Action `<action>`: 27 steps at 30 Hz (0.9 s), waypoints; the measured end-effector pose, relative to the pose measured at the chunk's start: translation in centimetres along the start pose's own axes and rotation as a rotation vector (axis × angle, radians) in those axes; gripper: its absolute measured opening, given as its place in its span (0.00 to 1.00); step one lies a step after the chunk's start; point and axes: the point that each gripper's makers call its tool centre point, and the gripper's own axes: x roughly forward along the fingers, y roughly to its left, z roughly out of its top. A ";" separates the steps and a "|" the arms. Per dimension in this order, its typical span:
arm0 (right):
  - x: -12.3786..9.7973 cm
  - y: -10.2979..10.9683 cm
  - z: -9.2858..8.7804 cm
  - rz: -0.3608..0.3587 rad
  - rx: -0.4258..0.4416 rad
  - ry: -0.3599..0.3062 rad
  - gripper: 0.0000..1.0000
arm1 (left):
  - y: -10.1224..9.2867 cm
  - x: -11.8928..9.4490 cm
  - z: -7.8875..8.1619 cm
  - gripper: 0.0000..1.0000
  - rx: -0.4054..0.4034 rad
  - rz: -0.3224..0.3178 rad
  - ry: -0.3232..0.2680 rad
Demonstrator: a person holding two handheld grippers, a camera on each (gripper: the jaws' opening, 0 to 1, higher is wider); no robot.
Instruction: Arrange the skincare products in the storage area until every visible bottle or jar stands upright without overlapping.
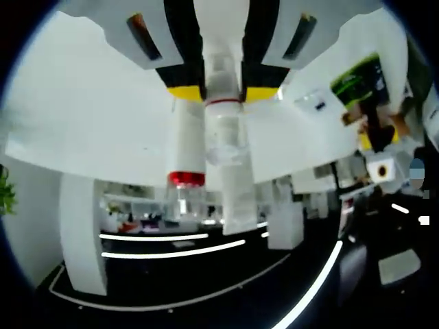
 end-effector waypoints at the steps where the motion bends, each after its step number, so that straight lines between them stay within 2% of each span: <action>1: 0.0 0.0 0.0 -0.008 -0.003 -0.002 0.19 | 0.0 0.0 0.0 0.31 0.001 0.000 0.001; 9: 0.1 -0.2 -0.2 -0.016 0.004 -0.011 0.21 | -0.1 0.1 -0.1 0.31 0.003 0.001 0.003; 13: 0.2 0.0 -0.6 0.002 0.017 -0.009 0.28 | -0.1 0.1 -0.1 0.31 0.006 0.001 0.004; 19: 0.4 0.2 -1.8 0.016 0.016 0.036 0.30 | 0.1 0.0 -0.1 0.31 0.010 0.009 0.005; 27: 0.8 -0.4 -3.8 0.011 0.004 0.105 0.25 | 0.1 -0.1 -0.2 0.31 0.008 0.012 0.004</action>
